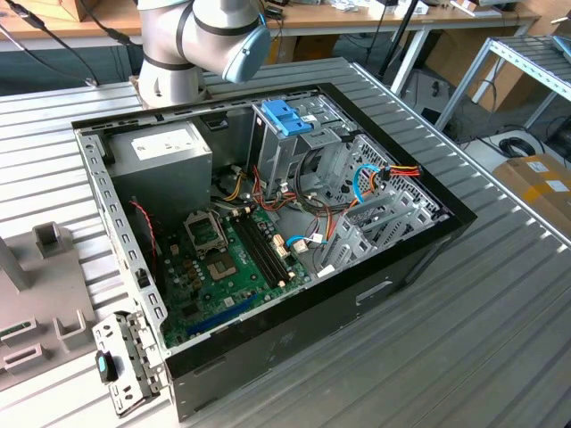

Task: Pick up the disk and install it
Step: 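Pick up the disk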

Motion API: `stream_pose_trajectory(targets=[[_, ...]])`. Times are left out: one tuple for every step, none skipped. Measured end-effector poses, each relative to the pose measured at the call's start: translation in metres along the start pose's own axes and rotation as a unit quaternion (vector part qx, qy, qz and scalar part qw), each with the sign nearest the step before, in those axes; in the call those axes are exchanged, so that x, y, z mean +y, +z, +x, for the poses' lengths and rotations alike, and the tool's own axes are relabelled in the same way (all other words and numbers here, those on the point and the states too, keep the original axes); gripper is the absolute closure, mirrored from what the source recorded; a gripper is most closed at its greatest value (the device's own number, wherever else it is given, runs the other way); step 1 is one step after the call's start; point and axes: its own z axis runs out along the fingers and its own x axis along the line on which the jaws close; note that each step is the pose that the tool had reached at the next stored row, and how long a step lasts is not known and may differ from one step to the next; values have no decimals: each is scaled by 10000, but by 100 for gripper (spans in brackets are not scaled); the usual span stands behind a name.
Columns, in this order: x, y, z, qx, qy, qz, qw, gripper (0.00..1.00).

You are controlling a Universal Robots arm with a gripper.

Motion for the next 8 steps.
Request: stream_pose_trajectory(targets=[[0,0,0,1,-26,-1,10000,90],[0,0,0,3,-67,-2,10000,90],[0,0,0,5,-106,-3,9999,90],[0,0,-1,6,-136,-3,9999,90],[1,0,-4,9,-196,-5,9998,90],[3,0,-9,10,-242,-6,9997,90],[4,0,-13,12,-273,-7,9996,90],[6,0,-17,13,-300,-8,9995,90]])
